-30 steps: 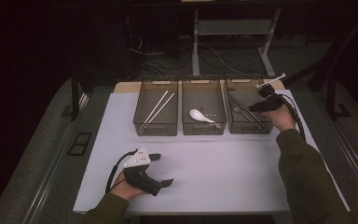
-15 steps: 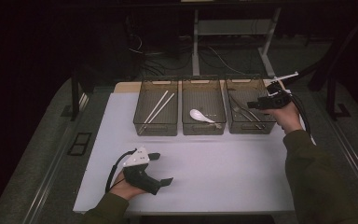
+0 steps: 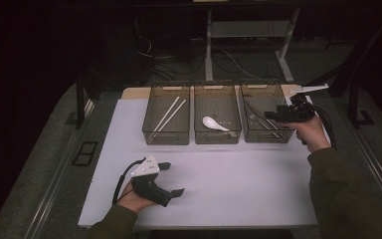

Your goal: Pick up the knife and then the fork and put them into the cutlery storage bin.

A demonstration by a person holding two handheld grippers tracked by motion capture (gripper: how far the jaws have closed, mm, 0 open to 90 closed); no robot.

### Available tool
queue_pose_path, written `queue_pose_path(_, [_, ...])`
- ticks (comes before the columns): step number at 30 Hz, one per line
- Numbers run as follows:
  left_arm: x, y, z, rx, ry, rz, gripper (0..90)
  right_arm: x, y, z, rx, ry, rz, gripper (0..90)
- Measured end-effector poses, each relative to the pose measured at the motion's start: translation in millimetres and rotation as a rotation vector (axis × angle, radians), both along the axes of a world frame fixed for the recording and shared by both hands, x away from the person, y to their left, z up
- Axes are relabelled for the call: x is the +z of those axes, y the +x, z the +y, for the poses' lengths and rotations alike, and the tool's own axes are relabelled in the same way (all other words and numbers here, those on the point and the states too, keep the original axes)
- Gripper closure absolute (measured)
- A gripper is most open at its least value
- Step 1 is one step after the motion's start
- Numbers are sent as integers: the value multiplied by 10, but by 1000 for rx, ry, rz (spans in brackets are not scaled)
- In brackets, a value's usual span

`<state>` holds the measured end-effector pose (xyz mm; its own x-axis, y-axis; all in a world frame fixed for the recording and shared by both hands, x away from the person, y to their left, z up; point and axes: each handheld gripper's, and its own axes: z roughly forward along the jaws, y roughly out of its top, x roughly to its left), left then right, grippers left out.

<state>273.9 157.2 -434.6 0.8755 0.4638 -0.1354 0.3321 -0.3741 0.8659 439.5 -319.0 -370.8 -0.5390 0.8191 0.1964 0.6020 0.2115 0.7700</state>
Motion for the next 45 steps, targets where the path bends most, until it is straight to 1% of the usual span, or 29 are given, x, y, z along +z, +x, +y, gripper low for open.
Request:
queue_pose_path(5, [4, 1, 10, 3, -3, 1, 0, 4, -136, -26, 8, 19, -32, 285])
queue_pose_path(8, [5, -3, 10, 3, 0, 1, 0, 4, -237, -32, 17, 43, -53, 277])
queue_pose_path(10, [7, -4, 12, 2, 0, 0, 0, -10, -302, -24, 29, 47, -56, 265])
queue_pose_path(14, [3, -6, 6, 3, -1, 3, 0, -40, -456, 12, 43, 29, -81, 255])
queue_pose_path(19, [-1, -4, 4, 3, 4, 5, 0, -75, -652, 52, 45, 7, -108, 235])
queue_pose_path(26, [2, -6, 4, 6, 1, 5, 0, -102, -890, 117, 69, 20, -118, 210])
queue_pose_path(33, [6, -20, 19, 9, -3, 1, 0, -158, -1118, 159, 81, 37, -128, 203])
queue_pose_path(37, [12, -24, 13, 10, 1, -2, 0, -226, -1261, 154, 91, 48, -137, 199])
queue_pose_path(43, [19, -41, 5, 7, 6, -7, 0, -336, -1427, 139, 83, 59, -145, 188])
queue_pose_path(45, [20, -41, 7, 7, 7, -8, 0, -381, -1472, 139, 76, 71, -138, 183])
